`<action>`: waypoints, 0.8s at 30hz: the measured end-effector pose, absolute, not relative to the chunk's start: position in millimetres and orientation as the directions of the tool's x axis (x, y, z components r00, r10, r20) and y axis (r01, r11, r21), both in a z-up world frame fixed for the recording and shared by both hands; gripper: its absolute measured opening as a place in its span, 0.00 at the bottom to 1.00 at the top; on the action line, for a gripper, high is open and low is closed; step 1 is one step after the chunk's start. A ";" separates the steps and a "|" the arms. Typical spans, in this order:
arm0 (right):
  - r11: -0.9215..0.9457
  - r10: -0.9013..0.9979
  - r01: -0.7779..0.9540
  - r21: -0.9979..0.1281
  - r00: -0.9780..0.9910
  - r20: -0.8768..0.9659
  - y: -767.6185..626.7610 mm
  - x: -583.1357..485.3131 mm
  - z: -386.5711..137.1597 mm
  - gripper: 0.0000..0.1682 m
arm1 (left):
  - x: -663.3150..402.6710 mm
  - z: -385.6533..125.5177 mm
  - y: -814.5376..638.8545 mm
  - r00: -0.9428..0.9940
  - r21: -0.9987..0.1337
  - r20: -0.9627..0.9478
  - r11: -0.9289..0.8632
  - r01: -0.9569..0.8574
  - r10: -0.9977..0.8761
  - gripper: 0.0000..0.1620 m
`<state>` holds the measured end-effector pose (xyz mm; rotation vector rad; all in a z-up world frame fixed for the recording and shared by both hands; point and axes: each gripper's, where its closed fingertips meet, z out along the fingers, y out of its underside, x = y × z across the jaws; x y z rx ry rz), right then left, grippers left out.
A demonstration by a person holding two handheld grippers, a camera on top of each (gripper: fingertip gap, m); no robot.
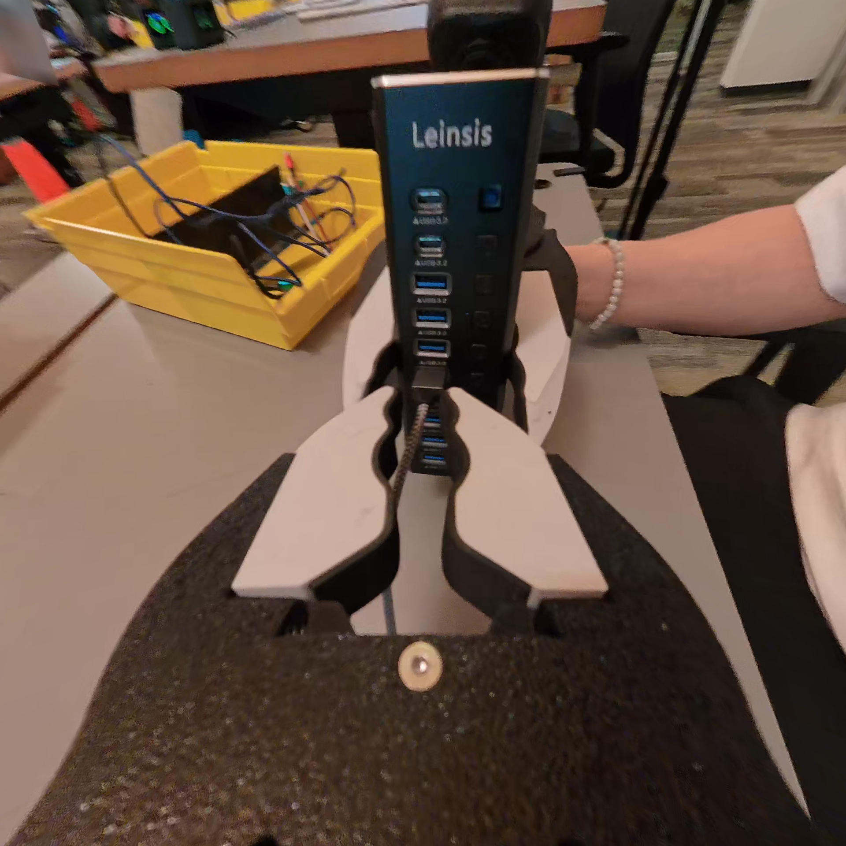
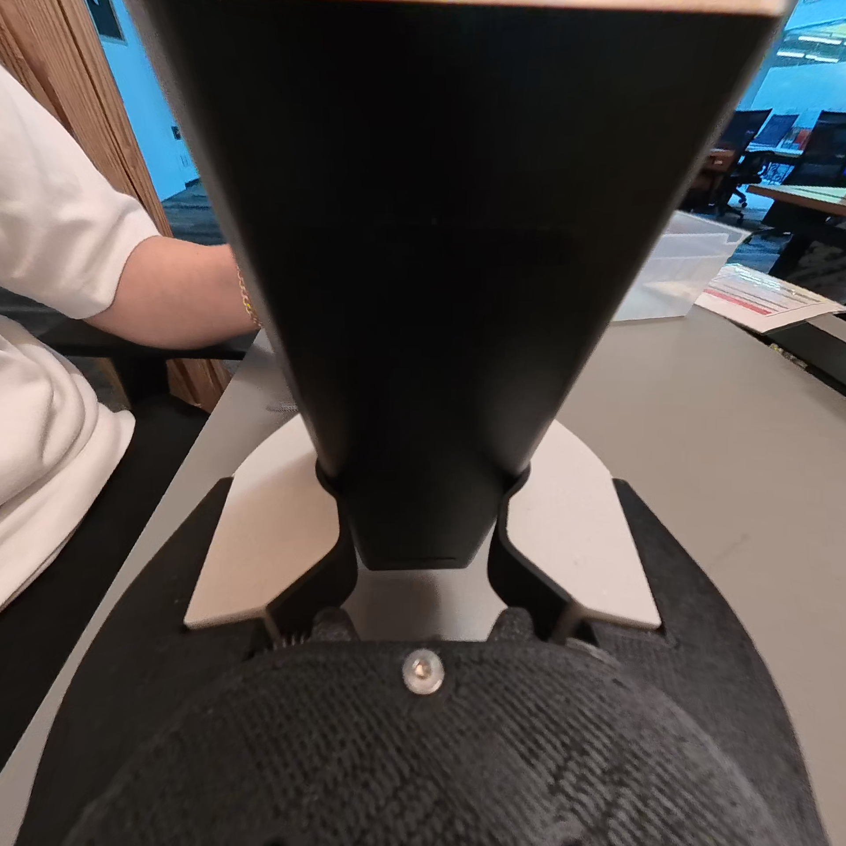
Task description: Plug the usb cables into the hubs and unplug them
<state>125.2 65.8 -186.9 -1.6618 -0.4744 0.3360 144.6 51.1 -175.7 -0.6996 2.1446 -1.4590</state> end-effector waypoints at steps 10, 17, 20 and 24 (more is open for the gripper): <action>-0.142 0.433 0.150 -0.978 0.898 0.075 59.4 143.7 -198.6 0.43 | 99.7 -120.3 287.7 -0.058 -0.879 -0.120 0.133 -0.458 -0.991 0.15; -0.154 0.431 0.149 -0.977 0.900 0.069 62.7 146.0 -204.5 0.43 | 90.1 -211.5 398.3 0.196 -0.556 0.128 -0.234 -0.798 -0.972 0.17; -0.151 0.428 0.152 -0.977 0.901 0.074 62.4 146.2 -204.2 0.43 | 104.3 -245.6 390.8 0.199 -0.430 0.183 -0.260 -0.864 -0.963 0.20; -0.150 0.426 0.151 -0.977 0.902 0.074 61.8 146.5 -203.9 0.43 | 113.3 -270.6 388.0 0.212 -0.291 0.155 -0.249 -0.924 -0.965 0.20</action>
